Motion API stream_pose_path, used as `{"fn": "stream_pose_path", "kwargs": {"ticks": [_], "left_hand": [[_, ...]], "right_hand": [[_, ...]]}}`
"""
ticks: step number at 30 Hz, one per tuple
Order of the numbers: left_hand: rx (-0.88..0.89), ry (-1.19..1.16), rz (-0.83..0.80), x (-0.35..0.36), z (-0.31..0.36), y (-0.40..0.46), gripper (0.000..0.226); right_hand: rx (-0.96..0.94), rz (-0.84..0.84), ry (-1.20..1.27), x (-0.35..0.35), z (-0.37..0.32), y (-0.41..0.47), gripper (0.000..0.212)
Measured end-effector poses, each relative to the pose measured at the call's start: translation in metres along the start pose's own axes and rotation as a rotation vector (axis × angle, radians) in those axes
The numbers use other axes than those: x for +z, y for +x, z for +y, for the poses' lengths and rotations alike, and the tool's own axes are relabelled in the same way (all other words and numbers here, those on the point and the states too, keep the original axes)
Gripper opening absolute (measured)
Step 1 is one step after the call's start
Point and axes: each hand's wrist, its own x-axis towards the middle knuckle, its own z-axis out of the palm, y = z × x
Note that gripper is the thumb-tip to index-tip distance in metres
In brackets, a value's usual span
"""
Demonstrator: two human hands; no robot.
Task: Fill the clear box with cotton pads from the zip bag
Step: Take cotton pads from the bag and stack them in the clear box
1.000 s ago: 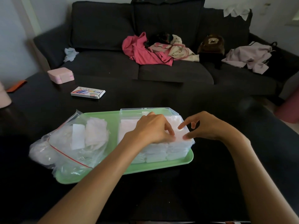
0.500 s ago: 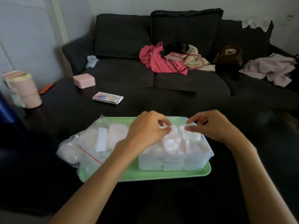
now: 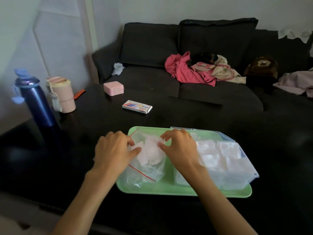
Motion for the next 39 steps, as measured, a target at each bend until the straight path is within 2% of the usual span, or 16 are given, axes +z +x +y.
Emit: {"fn": "stream_pose_path", "kwargs": {"ticks": [4, 8, 10, 12, 13, 14, 16, 18, 20, 24, 26, 29, 35, 39], "left_hand": [[-0.014, -0.004, 0.046, 0.004, -0.001, 0.0, 0.03], [-0.016, -0.003, 0.027, 0.004, -0.004, 0.003, 0.027], [0.003, -0.085, 0.105, 0.002, -0.003, 0.005, 0.024], [0.024, -0.275, 0.238, -0.002, 0.002, 0.009, 0.029], [0.019, -0.437, 0.247, -0.005, 0.008, 0.011, 0.034], [0.002, -0.629, 0.191, -0.009, 0.015, 0.013, 0.036], [-0.022, -0.962, -0.019, -0.014, 0.032, 0.015, 0.034], [-0.03, -1.113, -0.181, -0.014, 0.045, 0.015, 0.026], [-0.062, -1.245, -0.259, -0.012, 0.054, 0.015, 0.015], [-0.099, -1.335, -0.379, -0.006, 0.066, 0.013, 0.016], [-0.113, -1.345, -0.404, -0.001, 0.071, 0.013, 0.014], [-0.111, -1.348, -0.456, 0.005, 0.081, 0.01, 0.016], [-0.058, -1.331, -0.493, 0.016, 0.097, 0.007, 0.021], [-0.088, -1.341, -0.511, 0.021, 0.101, 0.007, 0.021]], "right_hand": [[-0.045, 0.094, 0.133, 0.0, 0.0, -0.002, 0.01], [0.072, 0.036, 0.654, -0.019, 0.008, 0.0, 0.006], [0.2, -0.066, 0.938, -0.034, 0.014, 0.001, 0.009], [0.289, -0.203, 1.109, -0.047, 0.019, 0.002, 0.017], [0.304, -0.259, 1.16, -0.052, 0.021, 0.001, 0.021], [0.307, -0.298, 1.198, -0.055, 0.023, 0.0, 0.024], [0.317, -0.33, 1.241, -0.061, 0.025, -0.002, 0.025], [0.328, -0.328, 1.228, -0.066, 0.028, -0.004, 0.025], [0.337, -0.289, 1.176, -0.071, 0.033, -0.006, 0.025], [0.229, 0.038, 0.856, -0.07, 0.041, -0.01, 0.025], [0.119, 0.13, 0.733, -0.068, 0.045, -0.013, 0.03], [-0.002, 0.146, 0.608, -0.068, 0.052, -0.017, 0.029], [0.004, 0.141, 0.551, -0.078, 0.068, -0.024, 0.03], [-0.06, 0.249, 0.478, -0.084, 0.071, -0.028, 0.023]]}}
